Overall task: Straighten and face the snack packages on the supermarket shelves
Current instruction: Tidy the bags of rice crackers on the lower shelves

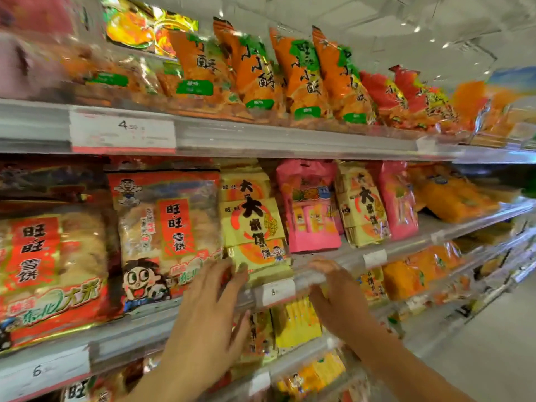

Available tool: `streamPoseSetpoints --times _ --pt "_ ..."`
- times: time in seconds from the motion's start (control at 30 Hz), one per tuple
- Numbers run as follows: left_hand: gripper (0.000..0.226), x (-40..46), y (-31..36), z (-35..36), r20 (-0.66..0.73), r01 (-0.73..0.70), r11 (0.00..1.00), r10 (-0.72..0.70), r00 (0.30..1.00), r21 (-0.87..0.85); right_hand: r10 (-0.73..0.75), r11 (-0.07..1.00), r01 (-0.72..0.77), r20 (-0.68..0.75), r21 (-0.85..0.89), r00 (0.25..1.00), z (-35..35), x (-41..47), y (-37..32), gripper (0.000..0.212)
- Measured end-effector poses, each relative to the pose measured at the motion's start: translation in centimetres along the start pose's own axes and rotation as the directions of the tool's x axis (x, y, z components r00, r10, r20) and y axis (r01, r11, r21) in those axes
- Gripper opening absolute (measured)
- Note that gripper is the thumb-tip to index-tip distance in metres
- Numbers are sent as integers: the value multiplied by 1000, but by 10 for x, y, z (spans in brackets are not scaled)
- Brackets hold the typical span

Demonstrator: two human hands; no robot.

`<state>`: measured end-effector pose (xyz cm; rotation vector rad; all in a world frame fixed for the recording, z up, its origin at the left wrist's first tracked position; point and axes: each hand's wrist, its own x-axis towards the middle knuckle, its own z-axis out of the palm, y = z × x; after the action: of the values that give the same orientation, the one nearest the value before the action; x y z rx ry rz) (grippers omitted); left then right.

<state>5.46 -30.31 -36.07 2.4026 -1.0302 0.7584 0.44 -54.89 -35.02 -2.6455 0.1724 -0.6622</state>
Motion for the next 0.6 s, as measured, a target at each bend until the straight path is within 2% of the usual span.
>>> streamPoseSetpoints --times 0.1,0.17,0.23,0.33,0.43,0.6 --pt "57 36 27 32 8 56 993 -57 998 104 44 995 -41 -30 96 999 -14 37 58 40" --pt "62 64 44 50 -12 142 979 -142 990 149 99 967 -90 -28 240 995 -22 68 84 36" --pt "61 86 53 65 -41 242 950 -239 970 199 102 948 -96 -5 305 995 -26 95 99 33" --pt "52 103 55 76 -89 391 883 -382 920 258 41 942 -19 -58 334 997 -23 121 112 51" --pt "42 105 55 80 -131 454 843 -435 891 288 27 901 -40 36 431 999 -15 132 114 58" --pt "34 106 58 79 -151 501 833 -478 865 235 12 954 -47 121 295 993 -7 138 120 62"
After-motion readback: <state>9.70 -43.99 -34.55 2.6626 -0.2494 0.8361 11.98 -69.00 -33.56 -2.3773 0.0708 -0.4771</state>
